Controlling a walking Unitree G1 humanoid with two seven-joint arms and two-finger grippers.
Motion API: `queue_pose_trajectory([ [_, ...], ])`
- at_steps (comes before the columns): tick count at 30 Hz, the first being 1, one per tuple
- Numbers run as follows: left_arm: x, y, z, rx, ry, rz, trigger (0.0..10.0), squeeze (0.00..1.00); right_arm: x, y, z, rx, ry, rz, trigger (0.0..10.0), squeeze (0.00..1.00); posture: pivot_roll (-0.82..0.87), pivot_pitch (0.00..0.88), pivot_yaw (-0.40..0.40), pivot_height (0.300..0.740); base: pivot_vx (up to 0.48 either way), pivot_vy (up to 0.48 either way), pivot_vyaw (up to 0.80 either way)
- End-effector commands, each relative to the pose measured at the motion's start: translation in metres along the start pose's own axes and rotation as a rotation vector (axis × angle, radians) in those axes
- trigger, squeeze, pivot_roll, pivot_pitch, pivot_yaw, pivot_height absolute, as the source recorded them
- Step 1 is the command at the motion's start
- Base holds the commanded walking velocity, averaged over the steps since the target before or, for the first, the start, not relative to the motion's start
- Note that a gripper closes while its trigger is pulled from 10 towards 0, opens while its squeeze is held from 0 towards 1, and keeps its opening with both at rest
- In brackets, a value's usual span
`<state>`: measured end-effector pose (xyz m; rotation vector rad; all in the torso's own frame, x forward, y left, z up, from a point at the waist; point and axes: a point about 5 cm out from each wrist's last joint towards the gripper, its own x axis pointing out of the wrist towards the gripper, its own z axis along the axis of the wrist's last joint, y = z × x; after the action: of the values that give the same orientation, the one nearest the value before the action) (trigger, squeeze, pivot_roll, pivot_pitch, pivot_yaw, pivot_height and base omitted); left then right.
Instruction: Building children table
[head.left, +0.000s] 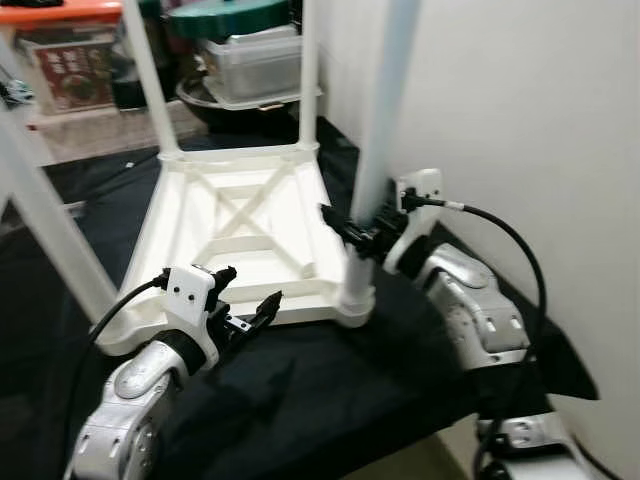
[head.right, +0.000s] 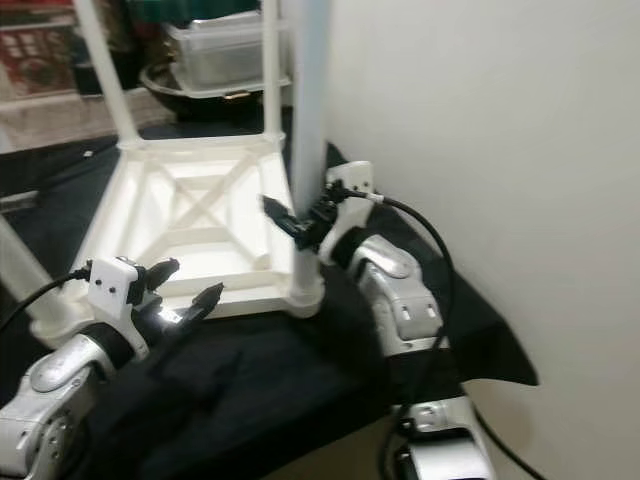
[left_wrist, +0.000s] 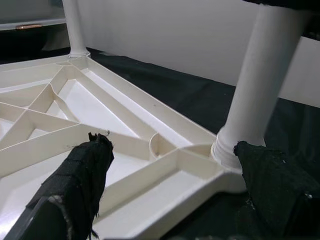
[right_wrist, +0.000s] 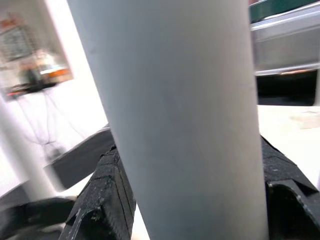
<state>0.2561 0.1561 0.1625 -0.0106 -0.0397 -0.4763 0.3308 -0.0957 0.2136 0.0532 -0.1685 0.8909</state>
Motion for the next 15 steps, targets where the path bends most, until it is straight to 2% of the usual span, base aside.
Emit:
queue_pose_trajectory([
  [1,0.0,0.001,-0.003,-0.006,0.015,-0.004,10.0,0.0,0.004,0.017,-0.007,0.0,0.07,0.212,10.0,0.0,-0.02,0.0,-0.016,0.74,0.0,0.0,0.0],
  [2,0.0,0.002,-0.001,-0.003,0.013,-0.005,10.0,0.0,0.002,0.021,-0.014,-0.013,0.119,0.286,10.0,0.0,-0.02,0.0,-0.016,0.74,0.0,0.0,0.0],
  [3,-0.001,0.003,-0.001,0.001,0.014,-0.004,10.0,0.0,0.008,0.019,-0.027,-0.008,0.167,0.207,0.0,0.0,0.0,0.0,-0.022,0.74,0.0,0.0,0.0],
  [4,-0.002,0.003,-0.001,0.004,0.015,-0.003,10.0,0.0,0.013,0.018,-0.035,-0.005,0.199,0.143,0.0,0.0,0.0,0.0,-0.022,0.74,0.0,0.0,0.0],
  [8,-0.002,0.002,-0.001,0.005,0.016,-0.002,10.0,0.0,0.018,0.016,-0.042,0.002,0.219,0.067,0.0,0.0,0.0,0.0,-0.022,0.74,0.0,0.0,0.0],
  [9,-0.004,0.003,-0.001,0.005,0.018,0.003,10.0,0.0,0.018,-0.003,-0.044,0.065,0.218,-0.233,0.0,0.0,0.01,0.0,-0.034,0.74,0.0,0.0,0.0],
  [10,-0.006,0.003,-0.002,0.003,0.02,0.01,10.0,0.0,0.006,-0.02,-0.05,0.114,0.235,-0.554,0.0,0.0,0.02,0.0,-0.034,0.74,0.0,0.0,0.0],
  [11,-0.009,0.004,-0.002,0.003,0.025,0.015,10.0,0.0,-0.012,-0.03,-0.057,0.156,0.252,-0.796,0.0,0.0,0.02,0.0,-0.023,0.74,0.0,0.0,0.0],
  [12,-0.009,0.004,-0.002,0.003,0.025,0.015,10.0,0.0,-0.012,-0.03,-0.057,0.156,0.252,-0.796,0.0,0.0,0.02,0.0,-0.023,0.74,0.0,0.0,0.0],
  [13,-0.01,0.005,-0.002,0.005,0.03,0.015,10.0,0.0,-0.038,-0.029,-0.06,0.142,0.25,-0.984,0.0,0.0,0.02,0.0,-0.022,0.74,0.0,0.0,0.0],
  [15,-0.009,0.005,-0.002,0.007,0.031,0.014,10.0,0.0,-0.041,-0.023,-0.061,0.14,0.256,-0.976,0.0,0.0,0.02,0.0,-0.022,0.74,0.0,0.0,0.0],
])
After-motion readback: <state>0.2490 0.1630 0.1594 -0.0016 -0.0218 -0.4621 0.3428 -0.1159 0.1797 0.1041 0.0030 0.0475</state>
